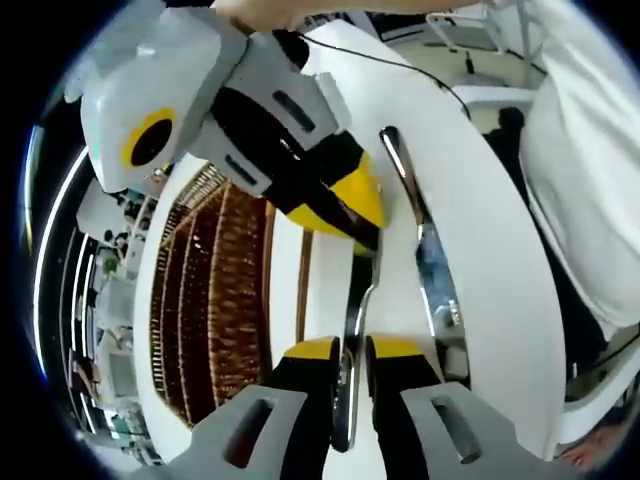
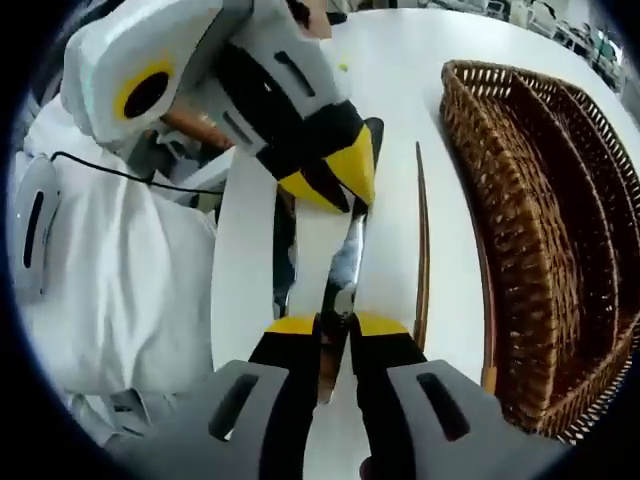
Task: Arrange the knives, forks, and spoons in their matching storage slots by inserting each utensil handle-first until every utensil is classified and aligned in the correct compartment
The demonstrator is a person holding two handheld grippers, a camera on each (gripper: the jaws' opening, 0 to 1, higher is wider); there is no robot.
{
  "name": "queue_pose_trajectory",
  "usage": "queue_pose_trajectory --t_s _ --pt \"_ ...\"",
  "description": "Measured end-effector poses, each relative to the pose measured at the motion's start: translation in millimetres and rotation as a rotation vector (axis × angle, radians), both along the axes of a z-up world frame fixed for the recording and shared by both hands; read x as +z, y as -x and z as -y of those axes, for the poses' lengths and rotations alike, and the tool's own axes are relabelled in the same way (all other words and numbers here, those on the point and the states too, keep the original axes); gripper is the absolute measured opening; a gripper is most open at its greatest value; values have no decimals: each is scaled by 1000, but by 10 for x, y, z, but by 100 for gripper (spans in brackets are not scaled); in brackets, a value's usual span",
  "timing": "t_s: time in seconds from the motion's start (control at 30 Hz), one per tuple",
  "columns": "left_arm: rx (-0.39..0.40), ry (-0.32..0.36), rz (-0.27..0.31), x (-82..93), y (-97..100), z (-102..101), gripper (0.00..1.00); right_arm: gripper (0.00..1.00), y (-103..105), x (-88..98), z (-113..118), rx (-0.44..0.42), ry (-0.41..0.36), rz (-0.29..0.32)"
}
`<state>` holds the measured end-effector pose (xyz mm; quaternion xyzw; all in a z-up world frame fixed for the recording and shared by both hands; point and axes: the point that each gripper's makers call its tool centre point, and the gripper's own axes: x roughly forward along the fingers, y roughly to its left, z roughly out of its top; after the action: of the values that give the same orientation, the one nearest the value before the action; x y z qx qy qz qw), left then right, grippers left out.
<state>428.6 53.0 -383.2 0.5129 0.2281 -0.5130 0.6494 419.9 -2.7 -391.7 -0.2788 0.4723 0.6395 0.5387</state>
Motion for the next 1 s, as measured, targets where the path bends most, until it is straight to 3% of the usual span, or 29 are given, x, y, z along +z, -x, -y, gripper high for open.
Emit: queue_pose_trajectory --t_s 0.3,0.43,0.57,0.6,0.77,0.9,1.0 --pt "-43 5 36 13 -10 74 13 11 53 -6 9 -19 -9 -150" --pt "-91 7 89 21 3 179 13 11 36 -1 4 -37 -13 -230" --pt "-111 5 126 30 -5 227 13 11 52 -2 4 -43 -14 -256" --pt "-152 14 175 64 12 300 13 11 18 1 -1 -43 -13 -283" --pt "-184 -15 258 63 8 337 13 11 76 3 -9 -49 -13 -314" --pt "-218 -1 256 30 91 395 11 11 131 9 -14 -66 -21 -350" --pt "-218 -42 319 31 13 372 10 11 167 15 -17 -69 -25 -358"
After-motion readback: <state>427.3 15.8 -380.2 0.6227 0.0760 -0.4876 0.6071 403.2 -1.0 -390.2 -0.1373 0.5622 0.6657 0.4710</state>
